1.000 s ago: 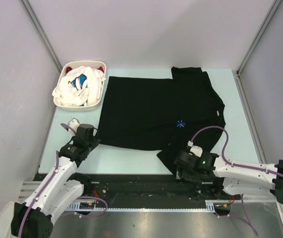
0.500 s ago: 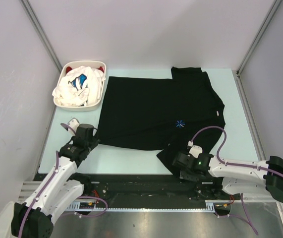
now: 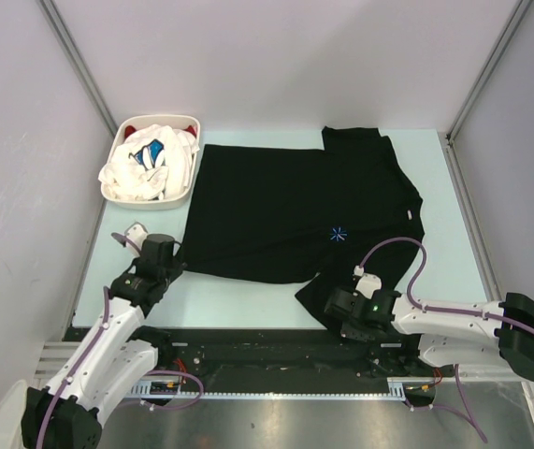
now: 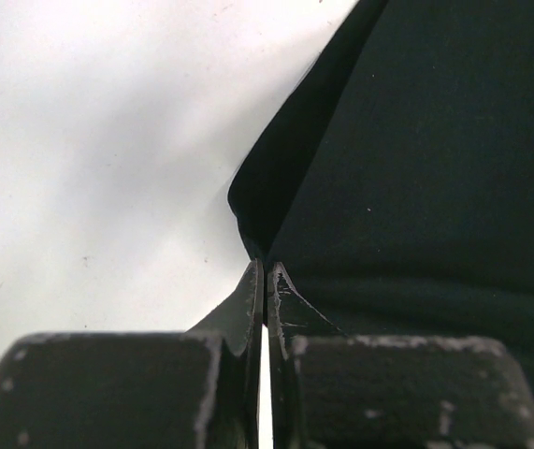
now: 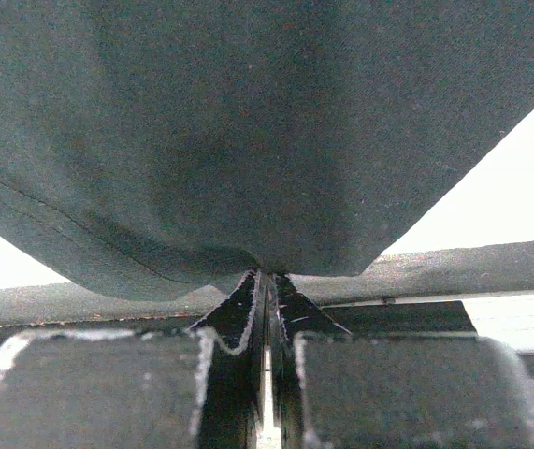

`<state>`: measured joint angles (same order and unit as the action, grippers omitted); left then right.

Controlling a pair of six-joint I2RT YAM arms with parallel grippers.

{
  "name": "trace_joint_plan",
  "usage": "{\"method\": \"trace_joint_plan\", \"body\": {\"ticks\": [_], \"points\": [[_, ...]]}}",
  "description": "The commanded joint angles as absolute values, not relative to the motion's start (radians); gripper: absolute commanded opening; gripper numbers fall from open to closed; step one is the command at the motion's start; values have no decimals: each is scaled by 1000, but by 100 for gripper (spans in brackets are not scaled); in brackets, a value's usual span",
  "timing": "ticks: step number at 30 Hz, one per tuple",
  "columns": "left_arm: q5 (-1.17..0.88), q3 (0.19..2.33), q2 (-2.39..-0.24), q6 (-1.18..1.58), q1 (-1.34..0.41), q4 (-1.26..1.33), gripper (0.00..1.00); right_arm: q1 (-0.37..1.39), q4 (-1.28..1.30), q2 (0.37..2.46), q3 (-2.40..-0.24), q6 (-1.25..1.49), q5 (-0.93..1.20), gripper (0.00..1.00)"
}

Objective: Fold and stack the t-shirts
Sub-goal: Flatten the tshirt out

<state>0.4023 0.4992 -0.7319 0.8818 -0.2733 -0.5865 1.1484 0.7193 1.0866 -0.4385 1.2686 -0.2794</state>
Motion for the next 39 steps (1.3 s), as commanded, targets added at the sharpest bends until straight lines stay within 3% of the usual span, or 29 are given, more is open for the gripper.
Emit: {"method": "trace_joint_plan", "body": {"ticks": [1, 10, 11, 12, 14, 16, 20, 24, 27, 28, 31, 34, 39], "points": [[465, 532, -710, 861, -258, -603, 0, 1149, 719, 1080, -431, 1301, -364, 0], [459, 555, -710, 851, -253, -600, 0, 1147, 756, 992, -442, 1292, -399, 0], [457, 555, -713, 853, -255, -598, 0, 1146, 756, 996, -446, 1286, -391, 7], [453, 555, -716, 853, -253, -597, 0, 1146, 752, 1003, -449, 1269, -385, 40], [451, 555, -718, 853, -252, -595, 0, 1149, 755, 1015, -457, 1264, -374, 57], [448, 554, -719, 853, -252, -594, 0, 1149, 759, 1029, -459, 1264, -370, 66], [448, 554, -721, 847, -253, -591, 0, 1157, 764, 1048, -459, 1267, -371, 68], [451, 555, -724, 844, -252, -586, 0, 1166, 733, 1083, -454, 1278, -385, 65], [451, 555, -723, 839, -252, -584, 0, 1167, 692, 1117, -453, 1279, -396, 52], [453, 557, -724, 839, -252, -586, 0, 1167, 684, 1124, -453, 1281, -396, 39], [456, 555, -719, 836, -252, -592, 0, 1169, 670, 1132, -453, 1289, -393, 16], [462, 554, -713, 834, -250, -595, 0, 1169, 684, 1118, -453, 1298, -405, 0], [453, 558, -710, 830, -249, -595, 0, 1169, 719, 1078, -456, 1301, -420, 0]]}}
